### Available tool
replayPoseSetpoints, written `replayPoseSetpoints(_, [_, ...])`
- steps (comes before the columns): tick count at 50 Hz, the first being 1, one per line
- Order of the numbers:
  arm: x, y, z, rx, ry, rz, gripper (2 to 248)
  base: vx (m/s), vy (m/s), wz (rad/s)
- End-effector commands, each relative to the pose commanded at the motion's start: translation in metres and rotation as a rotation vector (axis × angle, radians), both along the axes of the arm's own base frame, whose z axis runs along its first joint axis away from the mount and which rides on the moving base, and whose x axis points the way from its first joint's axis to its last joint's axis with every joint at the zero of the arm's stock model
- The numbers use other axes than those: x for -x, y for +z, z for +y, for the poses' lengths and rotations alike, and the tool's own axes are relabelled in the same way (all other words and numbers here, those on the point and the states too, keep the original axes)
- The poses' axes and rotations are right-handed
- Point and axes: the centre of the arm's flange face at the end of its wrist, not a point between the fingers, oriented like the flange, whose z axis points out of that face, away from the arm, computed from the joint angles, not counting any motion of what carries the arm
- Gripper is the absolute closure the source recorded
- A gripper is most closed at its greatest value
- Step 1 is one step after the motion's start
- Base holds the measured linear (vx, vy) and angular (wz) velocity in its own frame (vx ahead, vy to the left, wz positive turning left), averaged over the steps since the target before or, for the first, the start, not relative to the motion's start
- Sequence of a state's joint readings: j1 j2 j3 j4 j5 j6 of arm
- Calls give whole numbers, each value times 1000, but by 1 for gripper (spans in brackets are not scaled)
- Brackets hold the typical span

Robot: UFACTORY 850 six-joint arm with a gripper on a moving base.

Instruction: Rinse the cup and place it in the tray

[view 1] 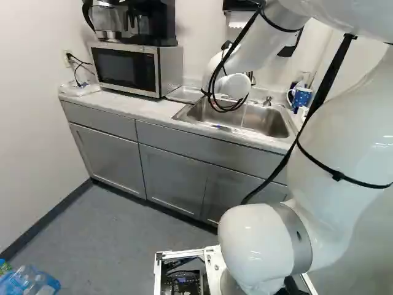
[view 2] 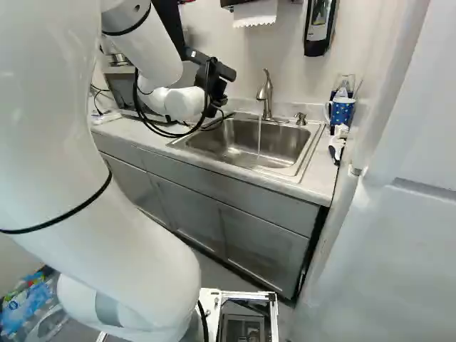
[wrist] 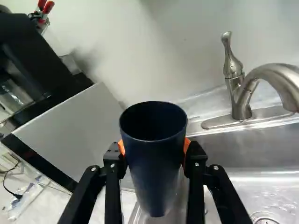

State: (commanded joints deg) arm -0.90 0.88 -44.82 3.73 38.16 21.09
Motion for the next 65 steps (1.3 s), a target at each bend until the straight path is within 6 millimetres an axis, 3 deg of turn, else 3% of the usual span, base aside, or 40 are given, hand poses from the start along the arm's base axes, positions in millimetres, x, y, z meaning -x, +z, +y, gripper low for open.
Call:
replayPoseSetpoints(43, [0, 0, 0, 448, 49, 25, 125, 0, 0, 0])
replayPoseSetpoints(65, [0, 0, 0, 448, 49, 25, 125, 0, 0, 0])
